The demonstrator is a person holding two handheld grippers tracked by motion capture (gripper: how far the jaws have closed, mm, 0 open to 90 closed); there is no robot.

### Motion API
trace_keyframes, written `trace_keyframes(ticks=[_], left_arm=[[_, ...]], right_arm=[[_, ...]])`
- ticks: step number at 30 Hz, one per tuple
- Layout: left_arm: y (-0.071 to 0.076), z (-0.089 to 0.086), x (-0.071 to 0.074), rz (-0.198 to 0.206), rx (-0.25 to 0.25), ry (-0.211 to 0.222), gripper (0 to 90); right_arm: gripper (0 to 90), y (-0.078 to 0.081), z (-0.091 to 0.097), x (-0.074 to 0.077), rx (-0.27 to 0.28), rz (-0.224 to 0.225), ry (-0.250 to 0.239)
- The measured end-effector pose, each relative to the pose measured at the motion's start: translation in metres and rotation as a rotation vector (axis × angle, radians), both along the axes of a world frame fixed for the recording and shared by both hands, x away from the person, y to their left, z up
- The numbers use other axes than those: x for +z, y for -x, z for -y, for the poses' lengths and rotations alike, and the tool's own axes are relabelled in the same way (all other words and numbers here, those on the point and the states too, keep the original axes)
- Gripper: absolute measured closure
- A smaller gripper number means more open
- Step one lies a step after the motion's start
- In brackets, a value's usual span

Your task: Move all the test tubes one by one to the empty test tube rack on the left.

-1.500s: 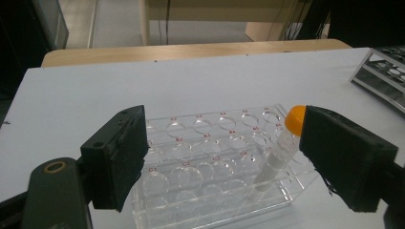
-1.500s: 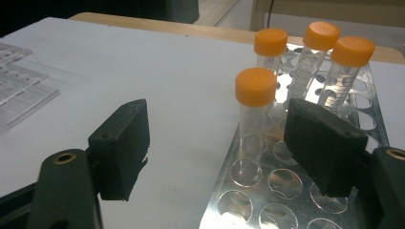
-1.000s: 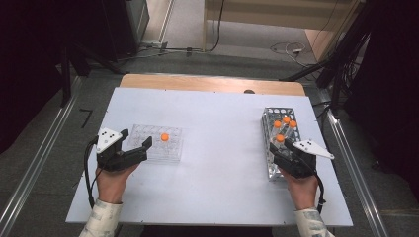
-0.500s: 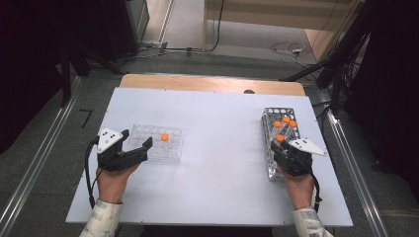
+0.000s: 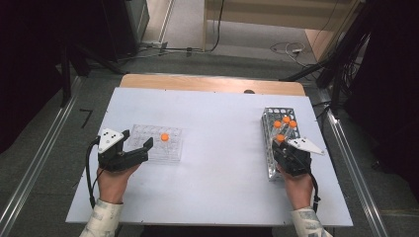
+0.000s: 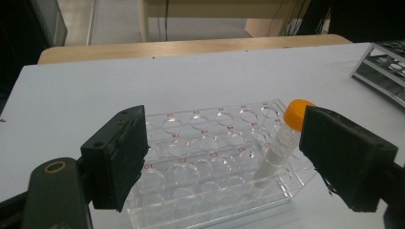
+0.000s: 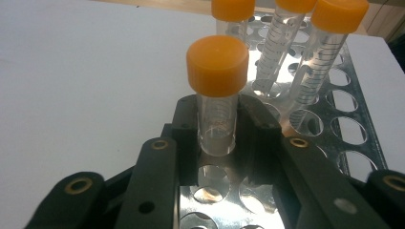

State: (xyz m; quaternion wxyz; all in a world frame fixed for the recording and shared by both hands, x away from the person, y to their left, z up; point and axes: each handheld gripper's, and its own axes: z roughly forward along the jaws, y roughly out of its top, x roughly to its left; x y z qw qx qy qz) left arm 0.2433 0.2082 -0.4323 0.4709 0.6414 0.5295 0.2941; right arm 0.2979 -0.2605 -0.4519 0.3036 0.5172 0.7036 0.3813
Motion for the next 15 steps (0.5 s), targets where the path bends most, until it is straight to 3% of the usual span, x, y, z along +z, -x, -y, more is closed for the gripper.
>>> trace_keyframes(ticks=[15], left_arm=[[0.0, 0.001, 0.0, -0.002, -0.009, -0.004, 17.0]], right_arm=[[71.4, 0.006, -0.001, 0.014, -0.005, 0.06, -0.004]])
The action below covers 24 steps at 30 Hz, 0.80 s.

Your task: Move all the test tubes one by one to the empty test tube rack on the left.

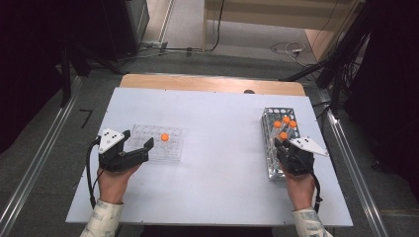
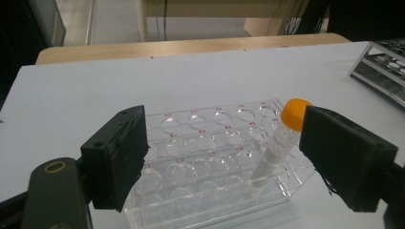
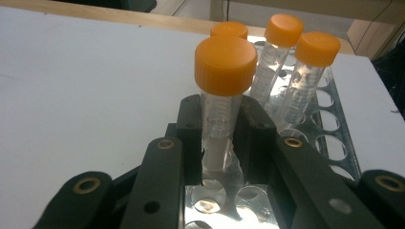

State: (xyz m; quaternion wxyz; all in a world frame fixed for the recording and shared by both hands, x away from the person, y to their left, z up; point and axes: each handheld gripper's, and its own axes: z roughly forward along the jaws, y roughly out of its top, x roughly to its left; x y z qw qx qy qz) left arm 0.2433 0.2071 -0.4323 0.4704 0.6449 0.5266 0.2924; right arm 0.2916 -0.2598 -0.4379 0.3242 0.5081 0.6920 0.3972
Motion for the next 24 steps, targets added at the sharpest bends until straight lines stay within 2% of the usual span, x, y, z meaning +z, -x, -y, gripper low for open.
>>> trace_keyframes(ticks=[7, 16, 20, 24], left_arm=[[0.0, 0.0, 0.0, 0.0, -0.001, -0.001, 16.2], [0.002, 0.0, 0.003, 0.012, -0.007, 0.005, 16.0], [0.003, 0.001, 0.005, 0.016, -0.015, 0.005, 15.2], [0.004, 0.002, 0.007, 0.021, -0.025, 0.006, 14.0]], right_arm=[[71.5, 0.004, -0.001, 0.011, 0.0, 0.039, 0.012], [71.6, 0.018, 0.002, 0.033, 0.008, 0.101, -0.017], [71.6, 0.027, 0.0, 0.044, 0.037, 0.13, -0.036], [71.7, 0.033, -0.006, 0.049, 0.076, 0.129, -0.052]])
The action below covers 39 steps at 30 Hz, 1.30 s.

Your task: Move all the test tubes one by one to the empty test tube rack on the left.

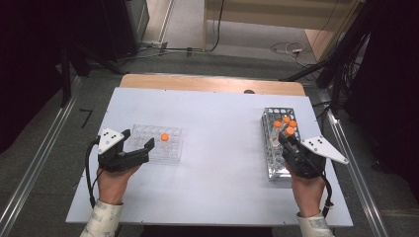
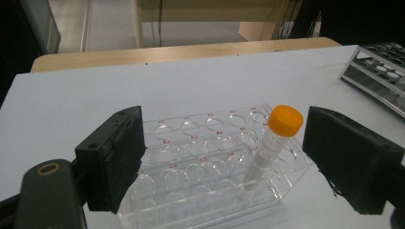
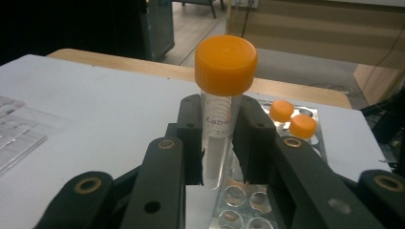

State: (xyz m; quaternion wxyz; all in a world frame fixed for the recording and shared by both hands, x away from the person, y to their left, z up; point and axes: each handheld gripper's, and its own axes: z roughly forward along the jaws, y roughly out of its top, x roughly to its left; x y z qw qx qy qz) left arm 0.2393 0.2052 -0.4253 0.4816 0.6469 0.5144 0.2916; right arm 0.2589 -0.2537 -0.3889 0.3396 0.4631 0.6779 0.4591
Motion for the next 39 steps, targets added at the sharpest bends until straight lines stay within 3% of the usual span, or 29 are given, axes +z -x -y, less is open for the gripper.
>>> trace_keyframes(ticks=[16, 25, 29, 34, 39], left_arm=[[0.004, 0.01, 0.006, 0.014, -0.05, 0.007, 12.5], [0.012, 0.022, 0.014, 0.041, -0.088, 0.004, 12.6], [0.016, 0.03, 0.019, 0.037, -0.145, 0.027, 12.9], [0.024, 0.047, 0.025, 0.068, -0.194, 0.007, 12.9], [0.028, 0.065, 0.025, 0.064, -0.243, -0.007, 12.8]], right_arm=[[71.8, 0.005, -0.038, -0.016, 0.153, -0.054, 0.021], [71.9, 0.007, -0.058, -0.027, 0.225, -0.087, 0.034], [71.9, 0.008, -0.066, -0.031, 0.263, -0.105, 0.035], [71.9, 0.013, -0.08, -0.035, 0.31, -0.117, 0.053], [71.9, 0.017, -0.093, -0.038, 0.357, -0.132, 0.064]])
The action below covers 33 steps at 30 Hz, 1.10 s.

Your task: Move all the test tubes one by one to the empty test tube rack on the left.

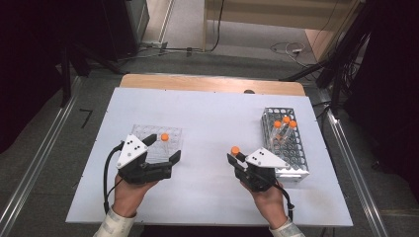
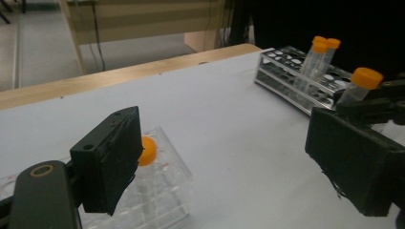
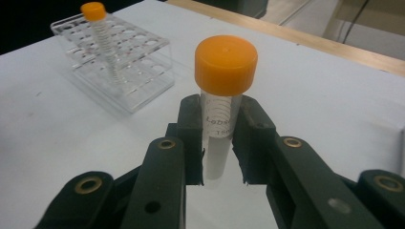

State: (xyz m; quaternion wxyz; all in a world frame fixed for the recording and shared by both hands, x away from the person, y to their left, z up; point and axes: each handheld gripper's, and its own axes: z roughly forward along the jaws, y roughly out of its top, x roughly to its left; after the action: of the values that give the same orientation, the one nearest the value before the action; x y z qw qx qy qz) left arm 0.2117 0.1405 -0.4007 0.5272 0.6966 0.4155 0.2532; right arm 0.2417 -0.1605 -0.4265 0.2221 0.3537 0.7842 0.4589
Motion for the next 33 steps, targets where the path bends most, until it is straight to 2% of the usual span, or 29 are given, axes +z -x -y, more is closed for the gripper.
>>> trace_keyframes(ticks=[8, 14, 18, 24, 29, 33], left_arm=[[0.006, 0.029, -0.004, -0.008, -0.097, -0.02, 13.0], [0.008, 0.042, -0.009, -0.014, -0.14, -0.034, 13.7], [0.01, 0.05, -0.013, 0.004, -0.137, -0.067, 15.7], [0.01, 0.057, -0.017, -0.011, -0.16, -0.05, 17.4], [0.01, 0.059, -0.019, -0.011, -0.166, -0.055, 17.4], [0.011, 0.06, -0.021, 0.003, -0.166, -0.051, 22.0]], right_arm=[[71.9, 0.005, -0.018, -0.005, 0.075, -0.018, 0.017], [71.9, 0.009, -0.03, -0.009, 0.112, -0.026, 0.035], [71.9, 0.011, -0.038, -0.011, 0.136, -0.032, 0.039], [71.8, 0.016, -0.048, -0.012, 0.168, -0.035, 0.042], [71.8, 0.017, -0.051, -0.012, 0.181, -0.035, 0.041], [71.8, 0.018, -0.054, -0.013, 0.191, -0.036, 0.039]])
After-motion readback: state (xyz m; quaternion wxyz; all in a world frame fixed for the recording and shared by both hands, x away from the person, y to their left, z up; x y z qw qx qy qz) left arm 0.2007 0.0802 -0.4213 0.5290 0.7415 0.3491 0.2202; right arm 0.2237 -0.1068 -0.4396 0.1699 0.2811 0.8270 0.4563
